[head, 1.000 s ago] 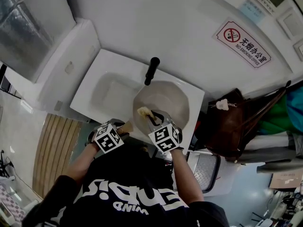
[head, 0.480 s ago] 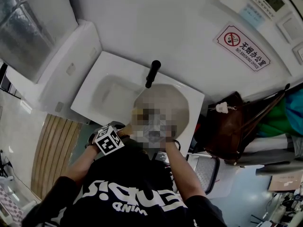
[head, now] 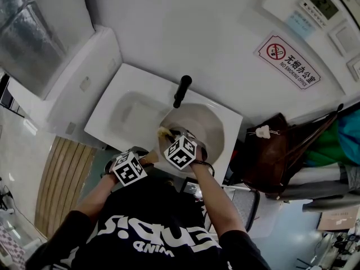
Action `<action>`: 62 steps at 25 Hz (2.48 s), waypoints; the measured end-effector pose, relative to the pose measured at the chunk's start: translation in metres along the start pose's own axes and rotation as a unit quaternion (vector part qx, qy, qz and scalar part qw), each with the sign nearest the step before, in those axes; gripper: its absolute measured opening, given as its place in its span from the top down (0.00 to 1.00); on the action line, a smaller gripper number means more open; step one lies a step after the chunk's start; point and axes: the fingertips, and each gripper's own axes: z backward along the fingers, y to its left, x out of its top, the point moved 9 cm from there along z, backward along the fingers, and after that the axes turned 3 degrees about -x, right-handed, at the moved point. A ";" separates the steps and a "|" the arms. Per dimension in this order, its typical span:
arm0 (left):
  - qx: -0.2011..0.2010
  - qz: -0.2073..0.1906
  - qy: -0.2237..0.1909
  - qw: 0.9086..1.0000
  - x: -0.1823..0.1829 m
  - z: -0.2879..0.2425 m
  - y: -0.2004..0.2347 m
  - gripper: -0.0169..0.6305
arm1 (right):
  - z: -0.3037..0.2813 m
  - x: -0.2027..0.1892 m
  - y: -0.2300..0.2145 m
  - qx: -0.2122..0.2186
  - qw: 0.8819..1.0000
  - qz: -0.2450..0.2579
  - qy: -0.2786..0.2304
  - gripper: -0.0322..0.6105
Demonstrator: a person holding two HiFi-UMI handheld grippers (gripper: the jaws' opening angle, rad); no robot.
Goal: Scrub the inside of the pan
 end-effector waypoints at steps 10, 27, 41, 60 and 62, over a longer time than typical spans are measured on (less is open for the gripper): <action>-0.006 0.007 -0.003 1.000 0.000 0.001 0.001 0.67 | -0.021 0.007 -0.042 -0.028 0.999 0.002 0.025 0.83; -0.013 0.008 -0.001 1.000 -0.001 0.002 0.000 0.67 | -0.029 -0.021 -0.125 -0.147 0.980 0.042 0.127 0.83; -0.013 0.006 -0.001 1.000 -0.001 0.005 0.005 0.68 | -0.002 -0.053 -0.147 -0.191 0.963 0.080 0.174 0.83; -0.005 0.011 -0.004 1.000 -0.002 0.005 0.002 0.69 | 0.069 -0.115 -0.138 -0.186 0.953 0.077 0.228 0.83; -0.004 0.011 -0.005 1.000 -0.001 0.006 0.002 0.69 | 0.075 -0.119 -0.133 -0.181 0.954 0.071 0.229 0.83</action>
